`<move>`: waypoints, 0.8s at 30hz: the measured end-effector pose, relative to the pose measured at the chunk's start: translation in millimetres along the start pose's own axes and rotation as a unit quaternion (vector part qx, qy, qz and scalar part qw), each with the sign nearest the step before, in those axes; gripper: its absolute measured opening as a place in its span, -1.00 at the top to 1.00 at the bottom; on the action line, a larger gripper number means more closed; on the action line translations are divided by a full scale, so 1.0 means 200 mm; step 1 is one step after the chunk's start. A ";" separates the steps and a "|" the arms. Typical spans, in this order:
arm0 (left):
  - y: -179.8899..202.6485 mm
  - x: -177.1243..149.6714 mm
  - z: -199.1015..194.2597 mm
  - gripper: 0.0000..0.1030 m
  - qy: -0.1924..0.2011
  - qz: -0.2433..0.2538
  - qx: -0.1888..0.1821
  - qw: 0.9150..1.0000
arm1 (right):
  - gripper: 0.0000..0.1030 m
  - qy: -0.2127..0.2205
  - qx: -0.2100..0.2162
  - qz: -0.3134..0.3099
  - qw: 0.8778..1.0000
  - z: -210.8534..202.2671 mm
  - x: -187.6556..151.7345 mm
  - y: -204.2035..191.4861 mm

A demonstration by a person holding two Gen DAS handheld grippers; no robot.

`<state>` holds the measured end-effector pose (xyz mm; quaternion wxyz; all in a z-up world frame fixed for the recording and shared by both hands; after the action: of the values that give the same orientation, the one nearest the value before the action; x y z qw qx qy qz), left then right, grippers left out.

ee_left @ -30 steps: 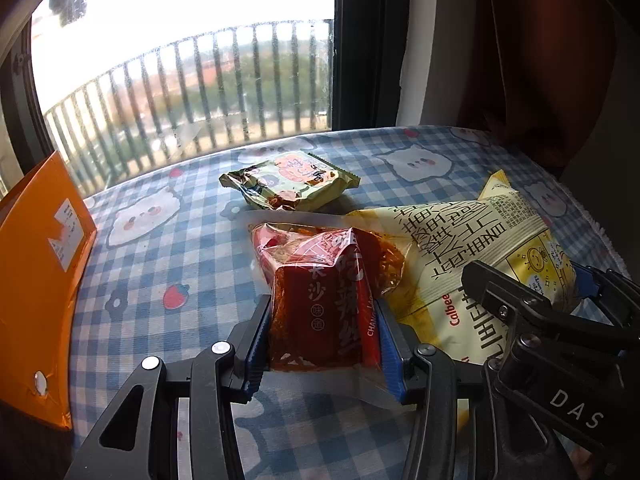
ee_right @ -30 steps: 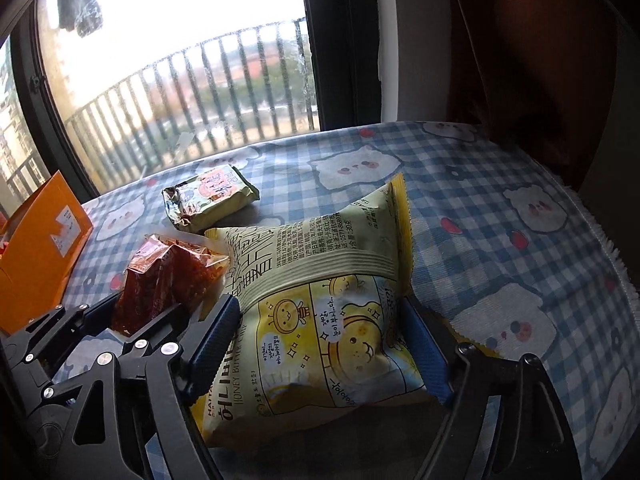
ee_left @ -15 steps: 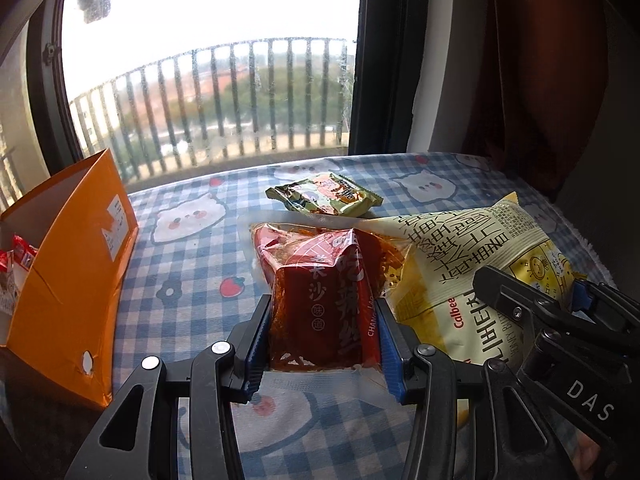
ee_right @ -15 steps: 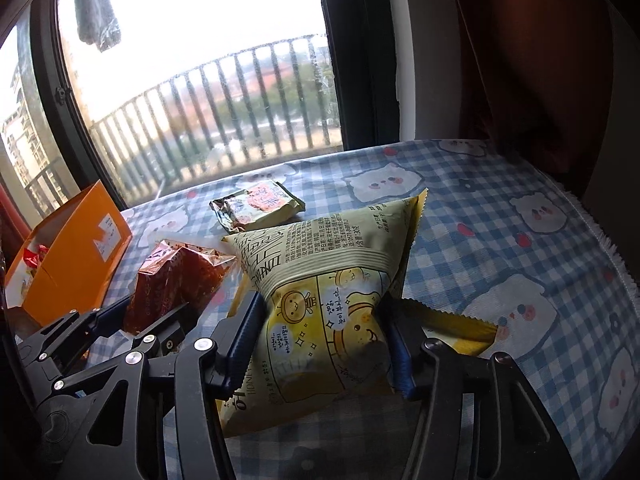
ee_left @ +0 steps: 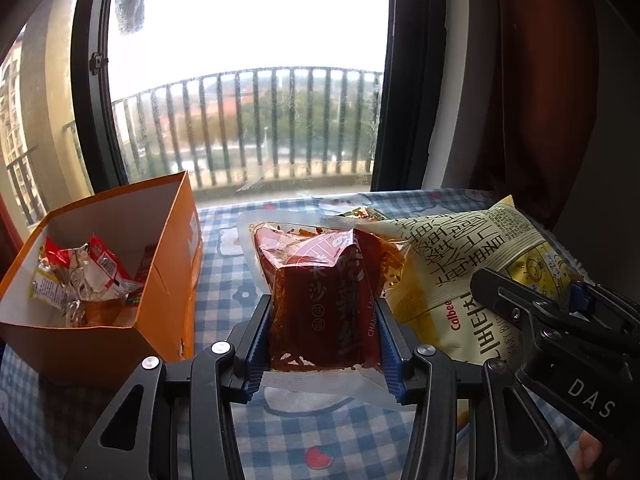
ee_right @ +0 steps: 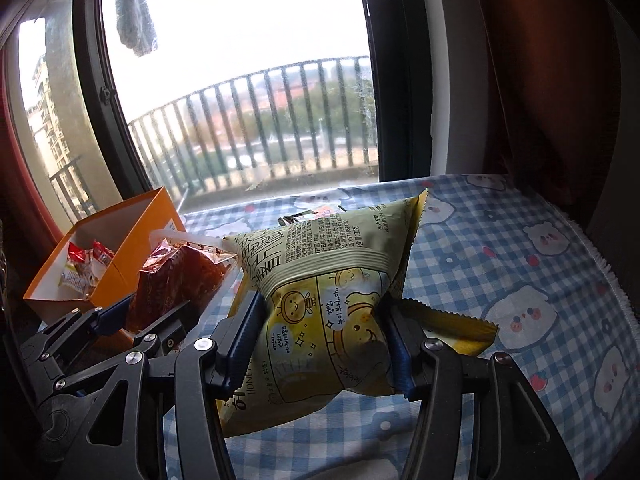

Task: Organize snacks
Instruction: 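Carry the red pack and yellow chip bag over the orange box with both tools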

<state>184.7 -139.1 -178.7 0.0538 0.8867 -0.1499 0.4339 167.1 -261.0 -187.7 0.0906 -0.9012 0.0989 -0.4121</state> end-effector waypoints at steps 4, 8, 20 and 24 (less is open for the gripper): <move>-0.06 0.02 -0.09 0.06 0.013 -0.007 0.008 1.000 | -0.15 0.010 0.010 -0.011 1.000 -0.07 0.02 -0.10; -0.13 0.04 -0.19 0.06 0.029 -0.012 0.018 0.999 | -0.15 0.025 0.020 -0.026 0.999 -0.14 0.06 -0.19; -0.41 0.15 -0.42 0.06 0.078 -0.033 0.057 0.995 | -0.15 0.049 0.057 -0.058 0.995 -0.22 0.14 -0.47; -0.49 0.16 -0.43 0.06 0.081 -0.041 0.066 0.994 | -0.15 0.050 0.071 -0.062 0.994 -0.19 0.16 -0.54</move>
<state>169.1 -33.7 -96.6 0.0253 0.8555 -0.0797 0.5109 169.8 -167.7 -112.4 0.1238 -0.8753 0.0173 -0.4672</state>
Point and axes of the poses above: each gripper's, at about its wrist camera, not at the fingertips, and z roughly the way its jaws point, y to its right, x to its top, the point moved 10 cm from there along z, roughly the way its jaws point, and after that the axes turned 6 degrees about z, right-handed, at the moved point
